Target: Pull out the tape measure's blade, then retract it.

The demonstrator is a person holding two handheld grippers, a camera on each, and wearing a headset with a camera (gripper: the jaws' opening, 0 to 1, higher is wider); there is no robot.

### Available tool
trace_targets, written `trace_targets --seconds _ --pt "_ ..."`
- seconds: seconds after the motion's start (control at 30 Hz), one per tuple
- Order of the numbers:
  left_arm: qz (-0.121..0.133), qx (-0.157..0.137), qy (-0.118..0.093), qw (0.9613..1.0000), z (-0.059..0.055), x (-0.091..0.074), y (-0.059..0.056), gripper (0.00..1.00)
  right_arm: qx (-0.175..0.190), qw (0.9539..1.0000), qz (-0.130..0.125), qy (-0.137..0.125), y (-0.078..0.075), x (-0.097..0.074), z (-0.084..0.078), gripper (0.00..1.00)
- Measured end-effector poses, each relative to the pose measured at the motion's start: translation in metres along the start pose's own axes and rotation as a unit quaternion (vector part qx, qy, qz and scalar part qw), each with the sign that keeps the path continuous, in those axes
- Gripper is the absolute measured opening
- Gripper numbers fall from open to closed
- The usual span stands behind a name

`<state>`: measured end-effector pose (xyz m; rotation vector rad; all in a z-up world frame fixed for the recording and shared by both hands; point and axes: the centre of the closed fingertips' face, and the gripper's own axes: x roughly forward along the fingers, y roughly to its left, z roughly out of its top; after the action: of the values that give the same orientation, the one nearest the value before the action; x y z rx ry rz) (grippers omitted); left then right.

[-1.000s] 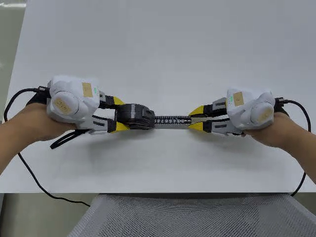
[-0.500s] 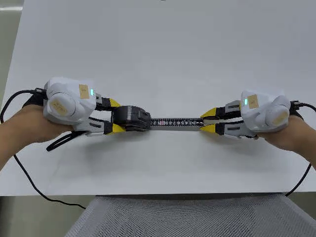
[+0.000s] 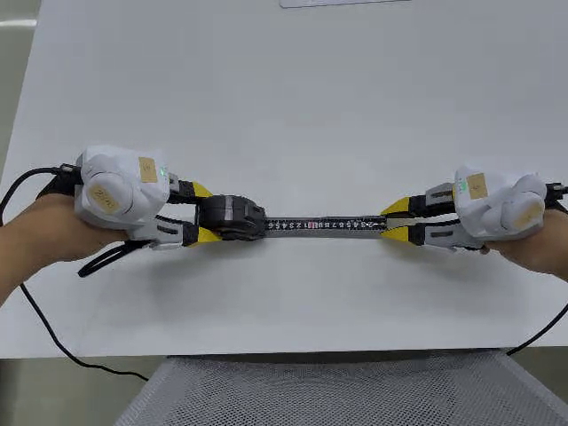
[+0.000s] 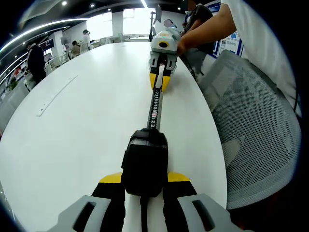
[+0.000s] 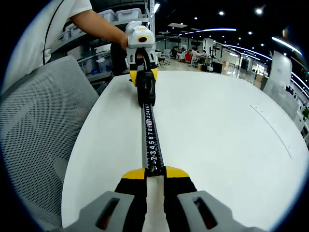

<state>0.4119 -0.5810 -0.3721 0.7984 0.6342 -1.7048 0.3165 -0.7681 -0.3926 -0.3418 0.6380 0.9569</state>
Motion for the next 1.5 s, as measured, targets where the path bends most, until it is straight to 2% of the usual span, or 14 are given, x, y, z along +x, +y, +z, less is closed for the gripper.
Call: trace_targets --seconds 0.2,0.63,1.2,1.5 --pt "-0.001 0.001 0.001 1.0 0.0 0.0 0.0 0.27 0.003 0.9999 -0.004 0.01 -0.001 -0.013 -0.012 0.09" --pt "0.001 0.0 0.003 1.0 0.0 0.0 0.0 0.27 0.004 0.9996 -0.011 0.024 -0.006 -0.033 -0.026 0.09" --pt "-0.001 0.002 0.006 1.0 0.0 0.001 0.0 0.27 0.015 0.9993 -0.017 0.031 -0.007 -0.05 -0.039 0.09" --pt "0.001 -0.004 0.005 1.0 0.001 0.001 -0.001 0.27 0.016 0.9992 -0.019 0.032 -0.009 -0.049 -0.041 0.1"
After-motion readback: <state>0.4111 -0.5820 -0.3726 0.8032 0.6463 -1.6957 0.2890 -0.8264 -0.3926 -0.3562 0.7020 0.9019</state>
